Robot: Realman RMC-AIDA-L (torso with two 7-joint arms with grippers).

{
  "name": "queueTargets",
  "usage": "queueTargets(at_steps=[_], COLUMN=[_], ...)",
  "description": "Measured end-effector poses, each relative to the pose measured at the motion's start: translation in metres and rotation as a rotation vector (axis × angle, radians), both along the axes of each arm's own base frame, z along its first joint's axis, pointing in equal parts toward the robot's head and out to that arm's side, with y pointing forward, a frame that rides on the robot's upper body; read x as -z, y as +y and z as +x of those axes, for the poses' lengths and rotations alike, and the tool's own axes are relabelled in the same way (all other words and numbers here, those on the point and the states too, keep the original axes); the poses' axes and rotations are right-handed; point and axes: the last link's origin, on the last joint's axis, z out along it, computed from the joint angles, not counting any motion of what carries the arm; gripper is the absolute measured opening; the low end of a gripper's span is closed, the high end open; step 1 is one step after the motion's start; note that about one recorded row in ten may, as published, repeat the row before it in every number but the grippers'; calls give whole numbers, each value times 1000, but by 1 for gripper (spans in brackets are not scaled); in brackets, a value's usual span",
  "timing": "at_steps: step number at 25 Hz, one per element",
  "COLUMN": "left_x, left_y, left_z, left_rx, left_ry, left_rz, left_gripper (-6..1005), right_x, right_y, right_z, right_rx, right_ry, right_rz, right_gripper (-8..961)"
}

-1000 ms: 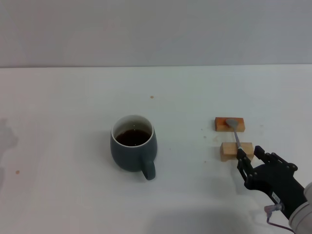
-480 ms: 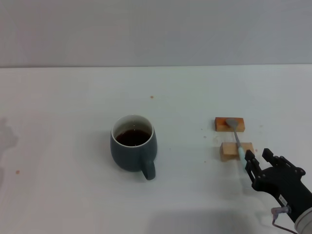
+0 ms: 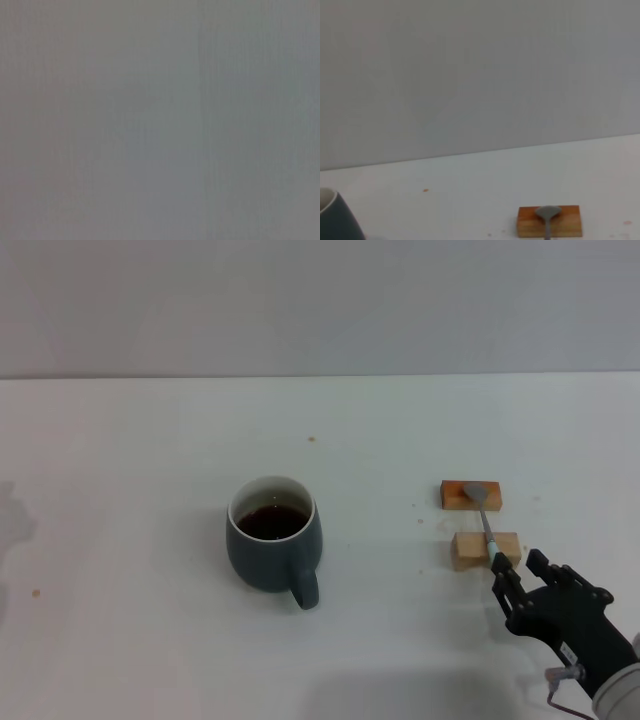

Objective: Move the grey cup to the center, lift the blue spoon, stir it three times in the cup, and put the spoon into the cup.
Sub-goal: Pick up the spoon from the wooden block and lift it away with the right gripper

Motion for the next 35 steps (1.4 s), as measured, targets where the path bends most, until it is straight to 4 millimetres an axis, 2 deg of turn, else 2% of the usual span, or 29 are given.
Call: queueTargets(at_steps=[21,35], left_x=[-1,-3], left_y=[-1,-1], left_z=[-1,-1], left_rx=[-2,2], left_ry=[1,1], left_rz=[1,5], left_gripper=[-2,-2], right_x=[7,-4], right_y=[0,2], right_z=[-12,-14], right_rx=[-46,-87], right_ry=[1,-39], right_rz=[-29,-46], right_gripper=[399,403])
